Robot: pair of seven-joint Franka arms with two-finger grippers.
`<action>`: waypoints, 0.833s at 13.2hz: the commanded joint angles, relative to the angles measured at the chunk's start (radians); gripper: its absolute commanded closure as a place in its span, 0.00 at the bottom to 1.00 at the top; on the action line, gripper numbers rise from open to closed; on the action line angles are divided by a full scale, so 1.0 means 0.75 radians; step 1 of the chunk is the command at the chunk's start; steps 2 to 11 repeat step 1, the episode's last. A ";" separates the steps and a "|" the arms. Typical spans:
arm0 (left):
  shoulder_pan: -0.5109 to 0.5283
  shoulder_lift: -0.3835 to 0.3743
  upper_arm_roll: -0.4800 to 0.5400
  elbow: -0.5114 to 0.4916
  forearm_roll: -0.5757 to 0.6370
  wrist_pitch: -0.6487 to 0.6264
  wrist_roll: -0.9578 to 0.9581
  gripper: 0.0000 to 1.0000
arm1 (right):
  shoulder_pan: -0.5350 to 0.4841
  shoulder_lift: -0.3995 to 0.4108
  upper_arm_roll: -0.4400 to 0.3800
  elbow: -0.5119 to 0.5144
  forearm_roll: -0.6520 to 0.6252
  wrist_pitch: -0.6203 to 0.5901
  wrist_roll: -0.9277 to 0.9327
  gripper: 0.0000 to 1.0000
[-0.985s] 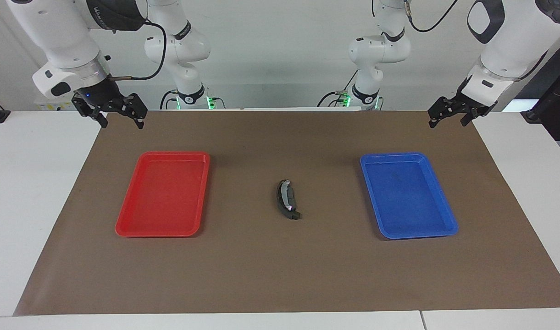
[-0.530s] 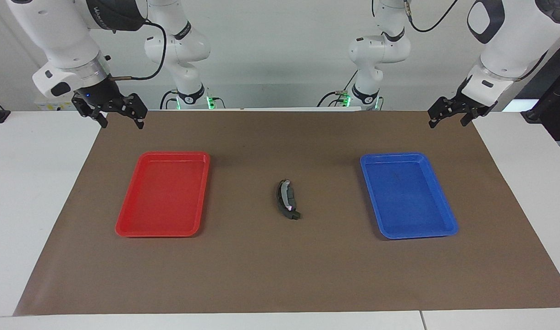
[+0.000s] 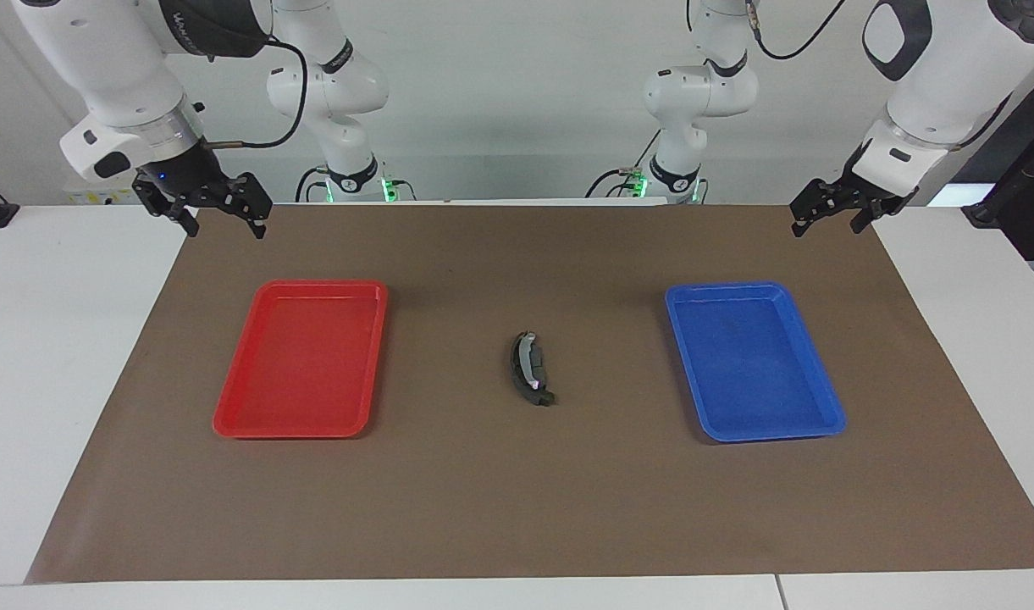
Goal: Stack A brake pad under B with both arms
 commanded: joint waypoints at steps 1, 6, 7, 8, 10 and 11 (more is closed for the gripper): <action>0.011 -0.039 -0.003 -0.046 -0.015 0.023 0.013 0.00 | -0.012 -0.030 0.010 -0.035 -0.007 0.012 -0.022 0.00; 0.011 -0.039 -0.003 -0.046 -0.015 0.023 0.013 0.00 | -0.012 -0.030 0.010 -0.035 -0.007 0.012 -0.022 0.00; 0.011 -0.039 -0.003 -0.046 -0.015 0.023 0.013 0.00 | -0.012 -0.030 0.010 -0.035 -0.007 0.012 -0.022 0.00; 0.011 -0.039 -0.003 -0.046 -0.015 0.023 0.013 0.00 | -0.012 -0.030 0.010 -0.035 -0.007 0.012 -0.022 0.00; 0.011 -0.039 -0.003 -0.046 -0.015 0.023 0.013 0.00 | -0.012 -0.030 0.010 -0.035 -0.007 0.012 -0.022 0.00; 0.011 -0.039 -0.003 -0.046 -0.015 0.023 0.013 0.00 | -0.012 -0.030 0.010 -0.035 -0.007 0.012 -0.022 0.00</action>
